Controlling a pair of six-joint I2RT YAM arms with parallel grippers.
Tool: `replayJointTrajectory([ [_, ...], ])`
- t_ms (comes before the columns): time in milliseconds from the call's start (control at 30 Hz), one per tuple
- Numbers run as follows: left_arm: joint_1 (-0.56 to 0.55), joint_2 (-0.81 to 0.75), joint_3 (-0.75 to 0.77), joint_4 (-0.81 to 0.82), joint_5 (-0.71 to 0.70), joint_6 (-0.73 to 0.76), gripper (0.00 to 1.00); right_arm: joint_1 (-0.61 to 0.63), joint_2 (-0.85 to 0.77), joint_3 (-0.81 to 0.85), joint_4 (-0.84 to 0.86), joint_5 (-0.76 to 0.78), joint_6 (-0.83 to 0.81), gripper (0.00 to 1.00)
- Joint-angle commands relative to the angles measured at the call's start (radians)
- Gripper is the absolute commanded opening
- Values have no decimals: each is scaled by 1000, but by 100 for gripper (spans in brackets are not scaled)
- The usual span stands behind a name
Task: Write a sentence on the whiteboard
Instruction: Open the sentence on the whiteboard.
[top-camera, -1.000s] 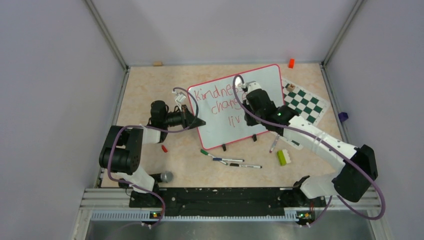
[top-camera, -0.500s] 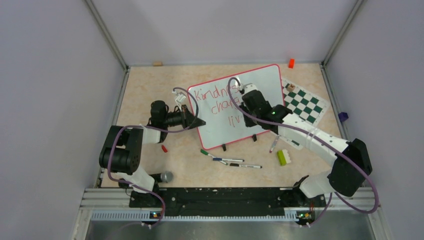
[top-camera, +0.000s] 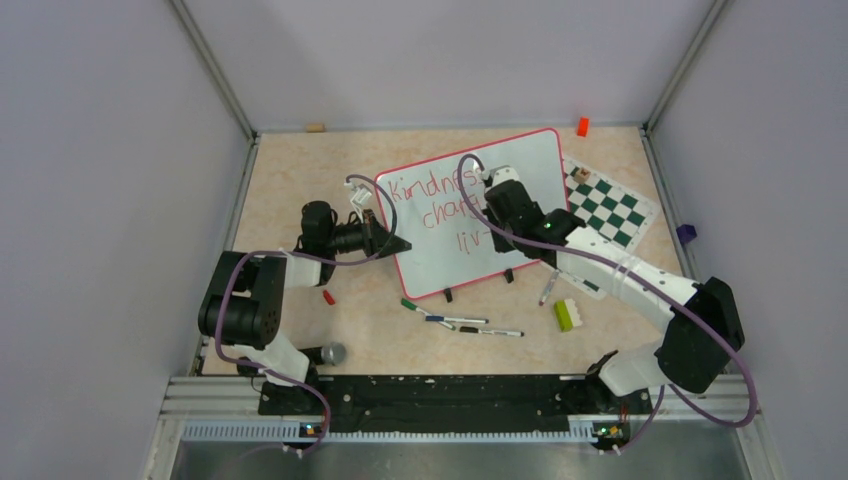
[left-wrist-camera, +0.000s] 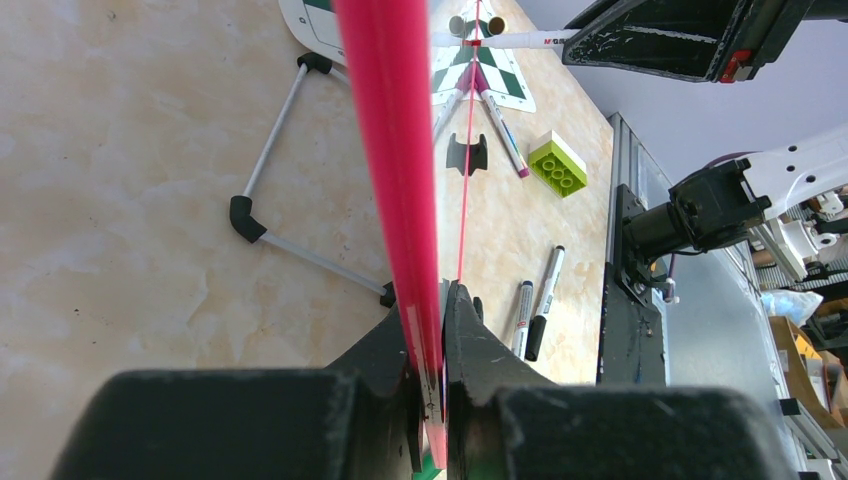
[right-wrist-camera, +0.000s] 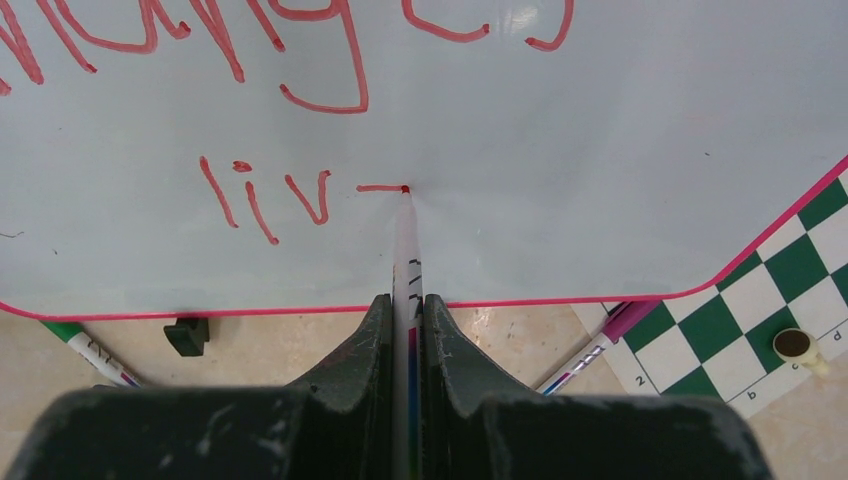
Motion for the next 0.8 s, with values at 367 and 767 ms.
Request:
replayJointTrajectory([
  [367,2,47,-31,-89,-176,114,0,-16,9,63,58,3,-3,0],
  [767,2,45,-32,-89,-175,115,0,-16,7,57,79,-66,7,0],
])
